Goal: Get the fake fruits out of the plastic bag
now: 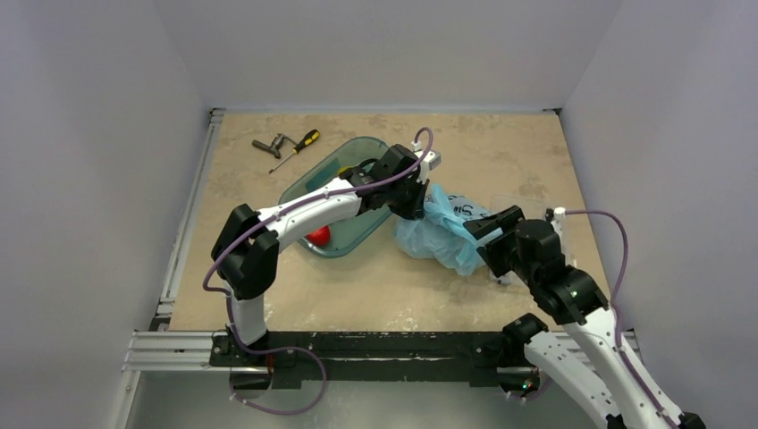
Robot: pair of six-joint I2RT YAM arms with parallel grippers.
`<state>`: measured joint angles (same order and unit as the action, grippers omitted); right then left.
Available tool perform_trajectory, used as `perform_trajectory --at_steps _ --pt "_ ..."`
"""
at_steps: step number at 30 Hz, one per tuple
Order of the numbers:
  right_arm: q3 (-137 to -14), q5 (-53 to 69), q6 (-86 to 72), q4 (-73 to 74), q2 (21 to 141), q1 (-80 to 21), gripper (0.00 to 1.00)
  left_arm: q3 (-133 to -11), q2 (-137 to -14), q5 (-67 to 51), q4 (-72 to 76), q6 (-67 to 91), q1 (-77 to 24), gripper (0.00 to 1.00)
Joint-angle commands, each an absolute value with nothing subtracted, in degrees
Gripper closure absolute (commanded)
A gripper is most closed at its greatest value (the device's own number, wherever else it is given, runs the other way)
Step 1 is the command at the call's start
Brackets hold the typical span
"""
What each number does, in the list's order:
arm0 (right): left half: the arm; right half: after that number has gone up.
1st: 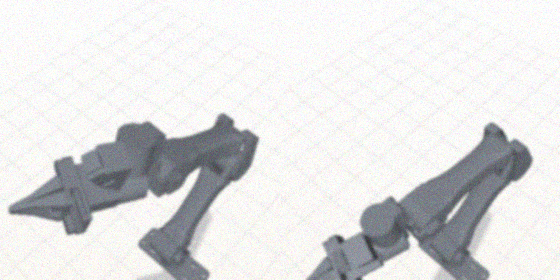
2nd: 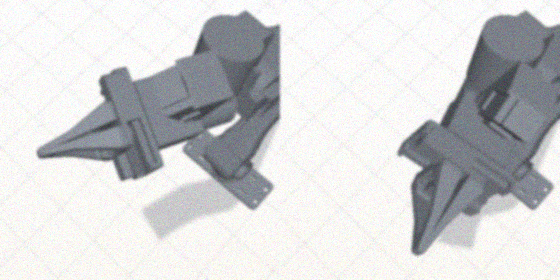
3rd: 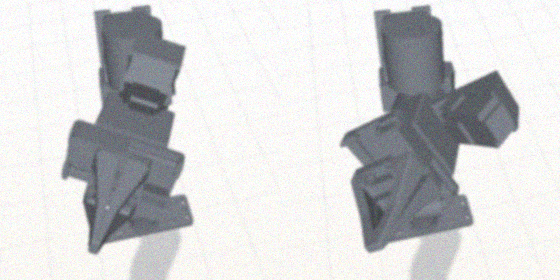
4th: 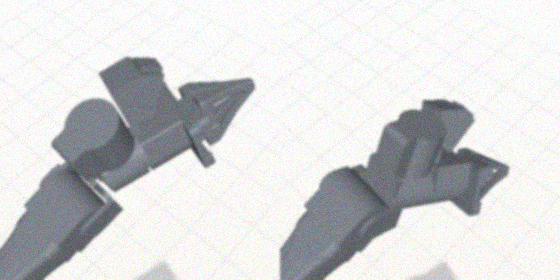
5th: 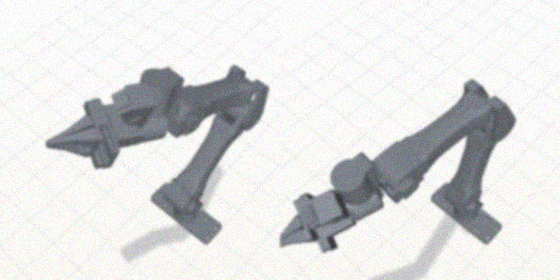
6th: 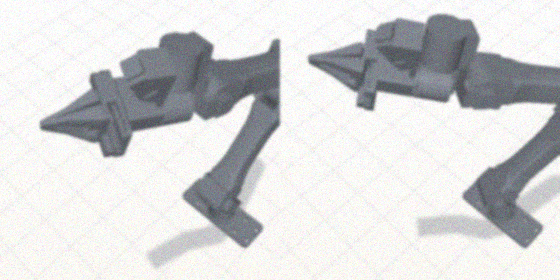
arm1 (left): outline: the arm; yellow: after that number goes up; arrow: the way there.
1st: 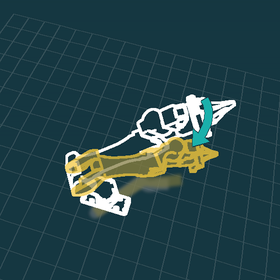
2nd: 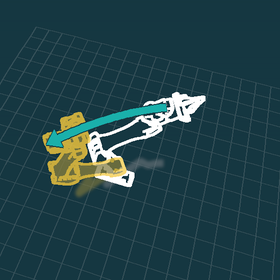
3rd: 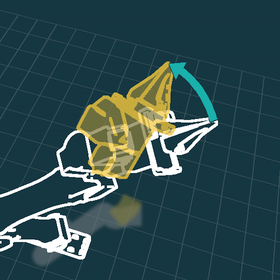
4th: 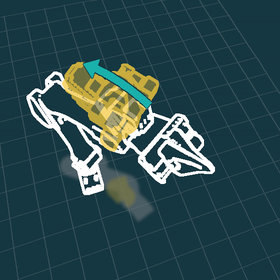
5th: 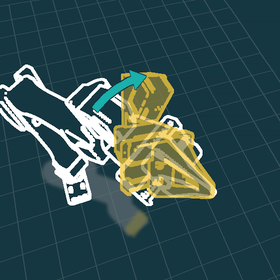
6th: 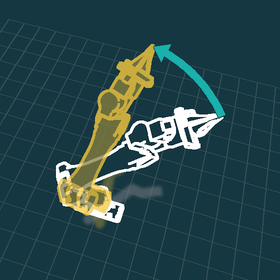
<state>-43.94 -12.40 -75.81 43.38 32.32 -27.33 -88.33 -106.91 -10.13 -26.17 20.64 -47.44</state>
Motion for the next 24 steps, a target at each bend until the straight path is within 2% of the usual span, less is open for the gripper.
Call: perform_trajectory --at_steps 1,4,5,8,11,14,18,24 --pt "-39.74 -11.99 -83.28 37.86 34.41 -27.33 0.26 -89.06 -104.28 -9.29 -25.30 19.60 -47.89 1.00" --pt "-38.35 -13.76 -87.12 37.18 34.49 -27.33 0.28 -88.74 -103.60 -8.40 -25.32 19.21 -48.26 1.00" --pt "-37.88 -17.89 -87.43 36.99 33.99 -27.32 0.30 -88.72 -103.40 -8.24 -25.31 19.24 -48.40 1.00" --pt "-34.90 -23.25 -88.68 34.63 32.20 -27.32 0.47 -88.51 -102.72 -7.65 -25.21 19.13 -49.17 1.00" --pt "-32.40 -23.05 -88.59 30.97 32.65 -27.31 0.54 -88.21 -101.66 -6.37 -25.23 18.56 -50.09 1.00" --pt "-32.18 -22.92 -88.61 30.66 34.51 -27.32 0.55 -88.07 -100.29 -5.98 -25.26 18.44 -51.04 1.00" --pt "-32.10 -22.54 -87.40 28.51 36.22 -27.27 0.46 -87.07 -98.31 -6.17 -24.59 18.46 -51.68 1.00" --pt "-31.81 -24.85 -88.18 26.39 37.51 -27.27 0.46 -85.32 -96.71 -5.57 -23.10 19.06 -52.30 1.00"
